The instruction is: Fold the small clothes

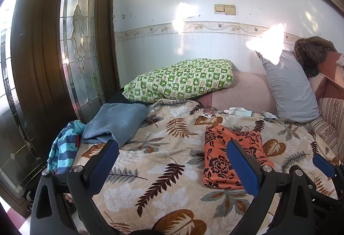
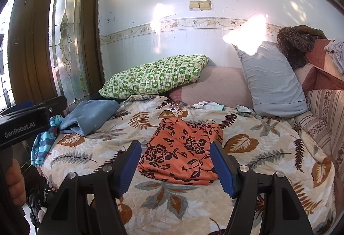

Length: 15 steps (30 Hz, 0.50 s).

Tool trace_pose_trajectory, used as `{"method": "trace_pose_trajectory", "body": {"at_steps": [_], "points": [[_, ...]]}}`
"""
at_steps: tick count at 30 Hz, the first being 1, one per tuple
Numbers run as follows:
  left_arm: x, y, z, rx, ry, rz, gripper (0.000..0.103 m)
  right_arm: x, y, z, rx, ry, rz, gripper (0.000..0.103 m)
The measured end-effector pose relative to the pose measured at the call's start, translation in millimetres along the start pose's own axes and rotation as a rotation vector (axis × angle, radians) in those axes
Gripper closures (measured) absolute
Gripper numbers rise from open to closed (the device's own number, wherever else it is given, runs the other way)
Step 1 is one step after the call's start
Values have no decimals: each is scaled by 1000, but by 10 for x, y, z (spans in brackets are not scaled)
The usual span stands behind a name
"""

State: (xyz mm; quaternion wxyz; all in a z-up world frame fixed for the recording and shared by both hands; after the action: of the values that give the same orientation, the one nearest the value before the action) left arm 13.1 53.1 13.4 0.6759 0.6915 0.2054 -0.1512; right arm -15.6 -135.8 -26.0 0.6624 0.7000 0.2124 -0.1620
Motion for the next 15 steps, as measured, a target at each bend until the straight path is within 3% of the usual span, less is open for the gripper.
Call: {"method": "trace_pose_trajectory", "body": {"at_steps": [15], "points": [[-86, -4, -117, -12, -18, 16, 3, -73, 63, -211, -42, -13, 17, 33]]}}
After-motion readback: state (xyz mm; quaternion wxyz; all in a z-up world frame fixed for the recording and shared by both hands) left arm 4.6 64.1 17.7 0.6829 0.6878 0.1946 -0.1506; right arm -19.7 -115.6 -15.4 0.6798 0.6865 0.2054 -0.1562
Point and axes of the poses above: each gripper's, at about its wrist camera, not at the fingertips, and x roughly the way its jaws point, z to its right, y to its top, the point moved 1 cm from there along x, roughly the way its jaws point, and after that the axes turned 3 degrees about -z, right-handed, at the moved point
